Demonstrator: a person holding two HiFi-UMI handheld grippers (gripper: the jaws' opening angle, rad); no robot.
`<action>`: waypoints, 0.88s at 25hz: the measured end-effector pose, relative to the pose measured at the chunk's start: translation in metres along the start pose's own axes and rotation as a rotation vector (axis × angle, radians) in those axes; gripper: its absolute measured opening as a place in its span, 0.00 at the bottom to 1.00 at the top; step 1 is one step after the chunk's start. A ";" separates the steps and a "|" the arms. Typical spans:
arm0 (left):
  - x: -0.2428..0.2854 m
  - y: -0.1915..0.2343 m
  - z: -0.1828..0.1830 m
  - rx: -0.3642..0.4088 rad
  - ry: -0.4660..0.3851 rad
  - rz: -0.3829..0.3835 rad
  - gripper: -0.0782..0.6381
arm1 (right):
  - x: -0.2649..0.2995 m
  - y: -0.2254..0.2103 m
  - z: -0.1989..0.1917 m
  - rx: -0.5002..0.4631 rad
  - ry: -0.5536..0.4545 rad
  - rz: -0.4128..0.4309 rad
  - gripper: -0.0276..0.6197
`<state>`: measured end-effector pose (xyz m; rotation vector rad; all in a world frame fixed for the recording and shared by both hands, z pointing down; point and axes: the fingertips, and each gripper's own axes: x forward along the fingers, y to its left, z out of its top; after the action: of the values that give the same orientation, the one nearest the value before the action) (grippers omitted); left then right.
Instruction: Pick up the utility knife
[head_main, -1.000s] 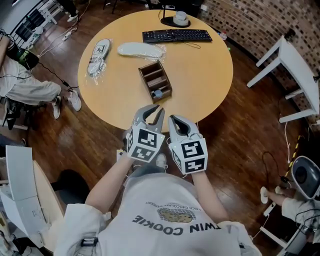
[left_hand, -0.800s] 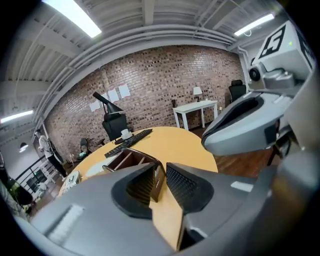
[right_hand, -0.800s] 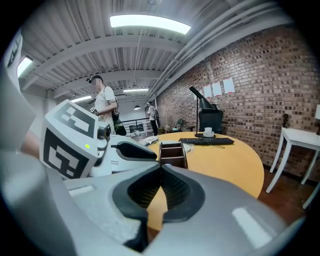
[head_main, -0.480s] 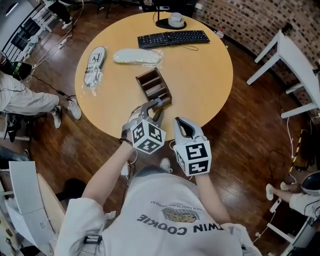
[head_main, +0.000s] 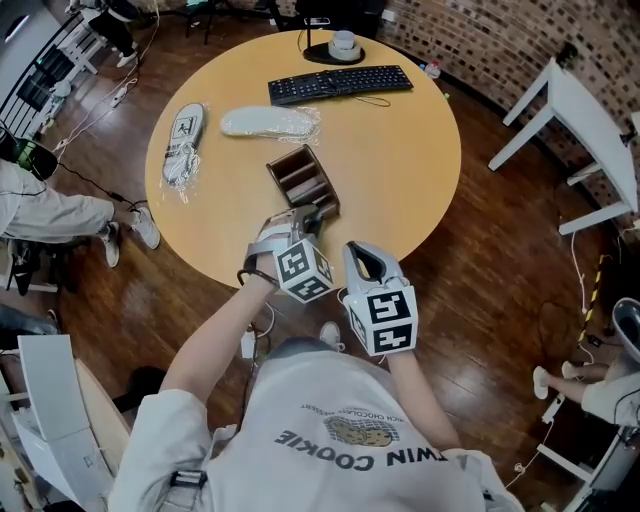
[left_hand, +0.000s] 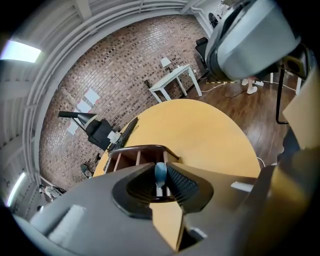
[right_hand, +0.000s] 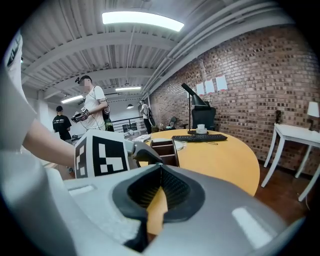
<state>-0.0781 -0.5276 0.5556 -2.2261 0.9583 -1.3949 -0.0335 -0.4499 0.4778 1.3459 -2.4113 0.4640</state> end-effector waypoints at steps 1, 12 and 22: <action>0.000 0.000 0.001 0.005 -0.002 0.002 0.21 | 0.000 -0.002 -0.001 0.003 0.002 -0.004 0.04; -0.010 0.006 0.002 -0.069 -0.007 0.002 0.21 | -0.009 -0.002 -0.001 0.006 0.007 -0.002 0.04; -0.048 0.005 0.024 -0.172 -0.067 0.055 0.21 | -0.037 0.000 0.007 0.006 -0.057 0.018 0.04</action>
<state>-0.0732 -0.4990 0.5099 -2.3339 1.1458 -1.2488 -0.0158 -0.4254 0.4557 1.3583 -2.4717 0.4433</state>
